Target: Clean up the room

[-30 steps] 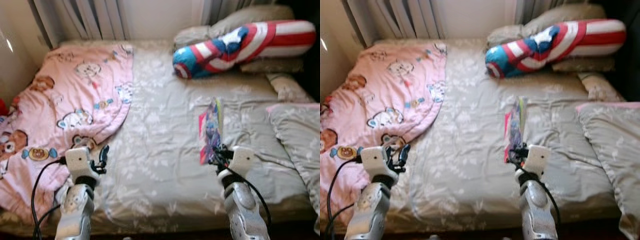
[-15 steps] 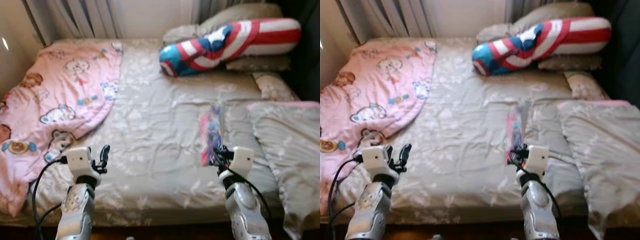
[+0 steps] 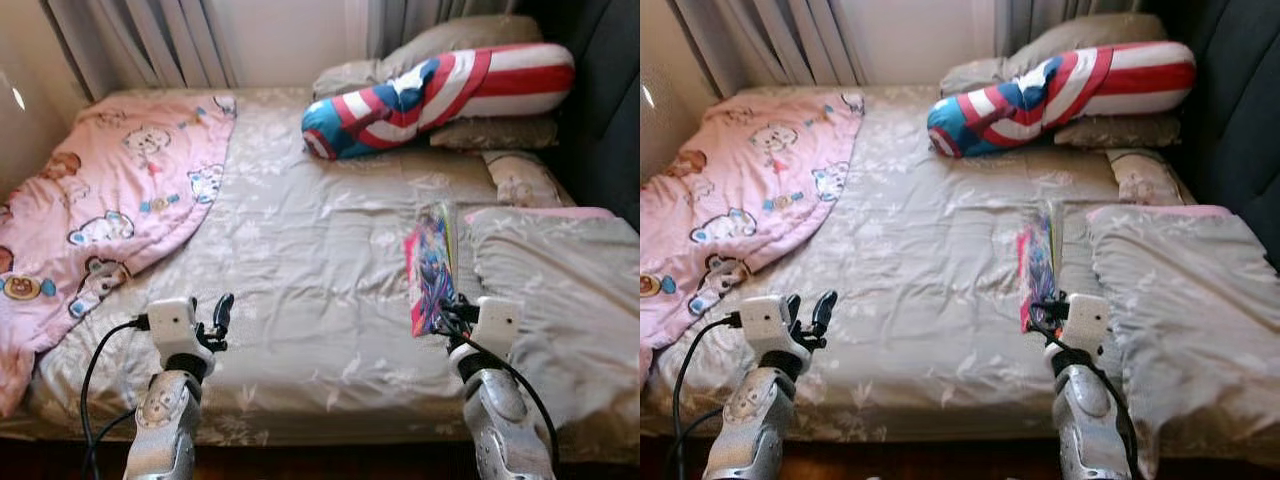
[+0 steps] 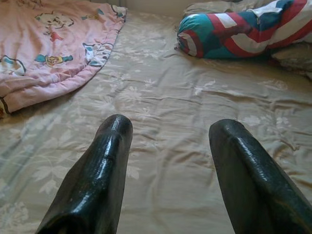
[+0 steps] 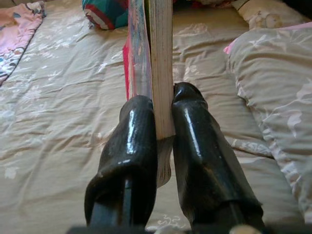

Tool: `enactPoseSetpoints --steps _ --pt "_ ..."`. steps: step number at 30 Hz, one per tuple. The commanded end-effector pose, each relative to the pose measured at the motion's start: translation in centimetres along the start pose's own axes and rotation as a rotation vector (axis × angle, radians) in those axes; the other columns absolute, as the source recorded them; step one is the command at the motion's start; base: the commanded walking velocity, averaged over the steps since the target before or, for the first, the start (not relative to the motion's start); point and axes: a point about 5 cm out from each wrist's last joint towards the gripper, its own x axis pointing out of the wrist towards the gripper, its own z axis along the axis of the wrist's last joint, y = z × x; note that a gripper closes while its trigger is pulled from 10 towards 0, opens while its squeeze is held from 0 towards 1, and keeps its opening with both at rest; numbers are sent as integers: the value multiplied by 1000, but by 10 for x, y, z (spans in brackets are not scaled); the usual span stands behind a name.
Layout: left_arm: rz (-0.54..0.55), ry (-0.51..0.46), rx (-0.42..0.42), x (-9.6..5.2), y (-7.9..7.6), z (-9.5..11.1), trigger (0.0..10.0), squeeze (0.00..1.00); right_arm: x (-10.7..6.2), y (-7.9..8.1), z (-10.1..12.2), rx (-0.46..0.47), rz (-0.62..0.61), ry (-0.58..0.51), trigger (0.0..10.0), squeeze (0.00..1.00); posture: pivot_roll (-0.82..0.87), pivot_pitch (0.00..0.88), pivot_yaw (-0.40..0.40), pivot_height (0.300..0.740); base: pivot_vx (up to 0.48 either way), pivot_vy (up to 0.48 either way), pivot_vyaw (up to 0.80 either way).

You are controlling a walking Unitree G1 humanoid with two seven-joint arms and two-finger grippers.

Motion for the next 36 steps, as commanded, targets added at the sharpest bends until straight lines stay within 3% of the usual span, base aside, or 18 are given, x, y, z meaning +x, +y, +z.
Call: enactPoseSetpoints --steps 1,13,20,36 --pt "15 8 -1 -1 5 0 10000 0 2 5 10 6 13 -51 10000 0 -4 119 5 712 0 0 0" --pt "9 12 5 1 5 0 10000 0 6 0 12 0 -21 -42 10000 0 -13 140 7 712 0 0 0" --pt "11 10 5 1 5 1 10000 0 7 1 12 -7 -18 -38 10000 0 -12 142 6 712 0 0 -676" --pt "13 11 3 -1 4 0 10000 0 8 4 11 -7 -11 -41 10000 0 0 123 3 712 81 0 0"
